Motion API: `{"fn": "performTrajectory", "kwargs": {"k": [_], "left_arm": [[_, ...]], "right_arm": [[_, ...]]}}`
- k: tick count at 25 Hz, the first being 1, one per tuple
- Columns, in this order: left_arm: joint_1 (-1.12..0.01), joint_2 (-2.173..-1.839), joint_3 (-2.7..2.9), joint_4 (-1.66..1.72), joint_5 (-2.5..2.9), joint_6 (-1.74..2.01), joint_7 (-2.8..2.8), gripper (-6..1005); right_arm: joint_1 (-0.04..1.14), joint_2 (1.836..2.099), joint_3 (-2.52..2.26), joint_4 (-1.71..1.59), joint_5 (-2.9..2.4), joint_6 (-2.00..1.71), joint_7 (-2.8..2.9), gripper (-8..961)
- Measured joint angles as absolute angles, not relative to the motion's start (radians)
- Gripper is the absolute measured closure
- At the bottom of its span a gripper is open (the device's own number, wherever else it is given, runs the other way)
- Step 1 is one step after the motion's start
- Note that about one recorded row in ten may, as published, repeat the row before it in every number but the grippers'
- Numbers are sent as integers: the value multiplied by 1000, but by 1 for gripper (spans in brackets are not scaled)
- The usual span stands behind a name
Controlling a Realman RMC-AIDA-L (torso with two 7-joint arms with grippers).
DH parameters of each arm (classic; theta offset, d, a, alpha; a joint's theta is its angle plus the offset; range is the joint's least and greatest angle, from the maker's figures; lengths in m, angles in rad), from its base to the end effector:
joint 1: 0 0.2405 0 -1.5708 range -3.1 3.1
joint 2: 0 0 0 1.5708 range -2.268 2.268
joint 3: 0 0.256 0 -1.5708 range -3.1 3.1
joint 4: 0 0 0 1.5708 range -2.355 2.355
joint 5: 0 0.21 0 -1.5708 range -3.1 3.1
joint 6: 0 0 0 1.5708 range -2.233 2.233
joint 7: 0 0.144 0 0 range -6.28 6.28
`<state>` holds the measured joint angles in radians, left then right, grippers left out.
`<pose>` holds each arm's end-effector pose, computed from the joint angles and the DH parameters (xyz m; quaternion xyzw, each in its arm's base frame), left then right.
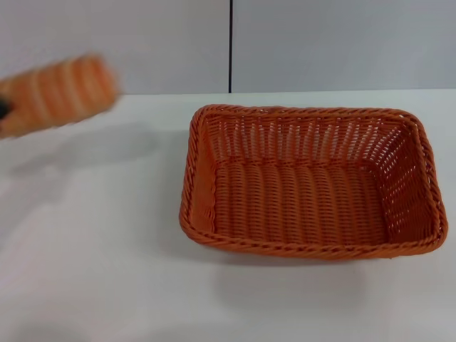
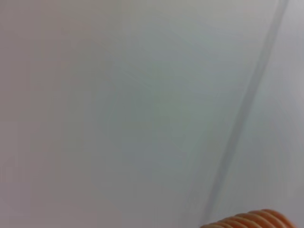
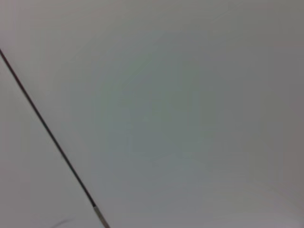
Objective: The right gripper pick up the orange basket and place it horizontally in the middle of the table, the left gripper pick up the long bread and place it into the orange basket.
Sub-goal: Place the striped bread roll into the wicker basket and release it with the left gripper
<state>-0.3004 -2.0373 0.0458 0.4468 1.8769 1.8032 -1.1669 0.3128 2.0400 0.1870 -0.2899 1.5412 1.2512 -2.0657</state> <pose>-0.3438 0.2481 0.0742 -0.7654 -0.2781 -0.4625 0.3507 0.4286 0.2662 0.0968 -0.5259 0.4325 0.4174 0.6017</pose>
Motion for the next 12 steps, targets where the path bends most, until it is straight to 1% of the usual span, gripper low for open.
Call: {"fn": "performTrajectory", "kwargs": {"k": [1, 2, 3, 6, 7, 8, 12], "left_arm": [[-322, -2046, 50, 426, 1881, 1816, -1162, 768], [-369, -2060, 86, 377, 1894, 1826, -1144, 768], [-369, -2060, 86, 377, 1894, 1826, -1144, 770], [-440, -2063, 194, 270, 1899, 1800, -1100, 777], [-492, -2064, 272, 214, 1899, 1763, -1075, 779], [-492, -2064, 272, 214, 1899, 1763, -1075, 782], [-580, -2070, 412, 149, 1900, 1662, -1070, 774]], "right_arm": [[313, 2040, 187, -287, 1542, 1251, -2067, 353], [313, 2042, 187, -282, 1543, 1250, -2067, 353], [313, 2042, 187, -282, 1543, 1250, -2067, 353], [313, 2047, 188, -281, 1544, 1250, -2068, 353], [313, 2049, 188, -280, 1544, 1249, -2068, 353], [313, 2049, 188, -280, 1544, 1249, -2068, 353], [313, 2051, 187, -273, 1543, 1248, -2069, 353]]}}
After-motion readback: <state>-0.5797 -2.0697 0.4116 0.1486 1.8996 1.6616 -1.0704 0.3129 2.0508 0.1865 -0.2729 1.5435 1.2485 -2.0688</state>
